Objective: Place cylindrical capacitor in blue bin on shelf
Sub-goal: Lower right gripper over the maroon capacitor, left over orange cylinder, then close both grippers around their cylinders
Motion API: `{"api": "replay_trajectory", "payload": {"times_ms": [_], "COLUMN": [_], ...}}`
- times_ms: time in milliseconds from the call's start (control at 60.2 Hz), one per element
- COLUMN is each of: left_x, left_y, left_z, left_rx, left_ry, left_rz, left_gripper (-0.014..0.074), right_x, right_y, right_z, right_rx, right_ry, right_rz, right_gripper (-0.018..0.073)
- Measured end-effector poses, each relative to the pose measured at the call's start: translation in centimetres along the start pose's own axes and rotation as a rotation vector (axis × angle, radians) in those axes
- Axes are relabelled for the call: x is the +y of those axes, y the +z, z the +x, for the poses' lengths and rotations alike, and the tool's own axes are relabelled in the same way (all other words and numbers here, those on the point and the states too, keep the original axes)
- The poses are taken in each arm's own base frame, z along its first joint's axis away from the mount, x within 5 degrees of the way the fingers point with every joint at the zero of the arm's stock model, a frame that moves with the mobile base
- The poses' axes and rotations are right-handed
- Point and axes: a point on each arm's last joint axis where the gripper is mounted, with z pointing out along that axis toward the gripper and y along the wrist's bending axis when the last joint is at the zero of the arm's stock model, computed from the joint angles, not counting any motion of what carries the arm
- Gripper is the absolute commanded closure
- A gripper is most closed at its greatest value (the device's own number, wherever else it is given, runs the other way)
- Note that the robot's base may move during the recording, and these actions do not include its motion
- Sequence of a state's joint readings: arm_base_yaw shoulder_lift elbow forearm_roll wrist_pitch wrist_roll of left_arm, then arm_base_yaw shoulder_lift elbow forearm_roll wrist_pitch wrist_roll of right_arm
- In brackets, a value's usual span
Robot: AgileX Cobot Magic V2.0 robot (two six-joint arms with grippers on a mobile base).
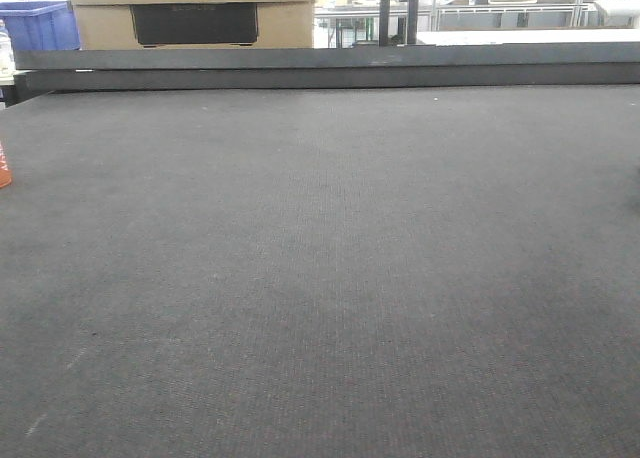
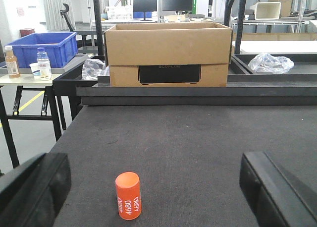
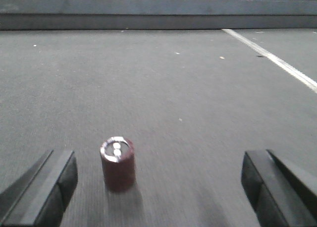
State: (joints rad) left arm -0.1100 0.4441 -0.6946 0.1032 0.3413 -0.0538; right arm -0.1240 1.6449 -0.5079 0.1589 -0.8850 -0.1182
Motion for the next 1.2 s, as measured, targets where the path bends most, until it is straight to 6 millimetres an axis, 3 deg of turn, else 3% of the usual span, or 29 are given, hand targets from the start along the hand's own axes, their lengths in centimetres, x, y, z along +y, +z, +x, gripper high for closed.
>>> {"api": "replay_trajectory", "payload": {"times_ms": [233,382,848,964,1197], "left_x": [0.1,0.1,0.1,0.1,0.1], "left_y": [0.0,0.0,0.0,0.0,0.0], "left_z": [0.0,0.0,0.0,0.0,0.0], "left_rx": [0.000,-0.001,-0.001,-0.001,-0.001], "left_ry": [0.017,0.031,0.035,0.035,0.035], "left_rz": [-0.006,-0.011,-0.012,-0.012,-0.012], "left_gripper": [-0.0006,-0.0006,-0.0006,-0.0006,-0.0006], "right_x": [0.8,1.0,1.6,1.6,1.6], "right_y": [3.9,5.9,9.0,9.1,9.1], "right_z": [-0.3,0.6,3.7,4.1,4.2], "right_rx": [-0.031,-0.014,0.075,0.092,0.105], "right_ry": [-0.024,-0.027,-0.040,-0.041,-0.042], "right_rz": [-0.032,-0.033,-0.047,-0.048,-0.051], "right_gripper": [-0.0010,-0.0010,-0.0008,0.0088,0.0586]}}
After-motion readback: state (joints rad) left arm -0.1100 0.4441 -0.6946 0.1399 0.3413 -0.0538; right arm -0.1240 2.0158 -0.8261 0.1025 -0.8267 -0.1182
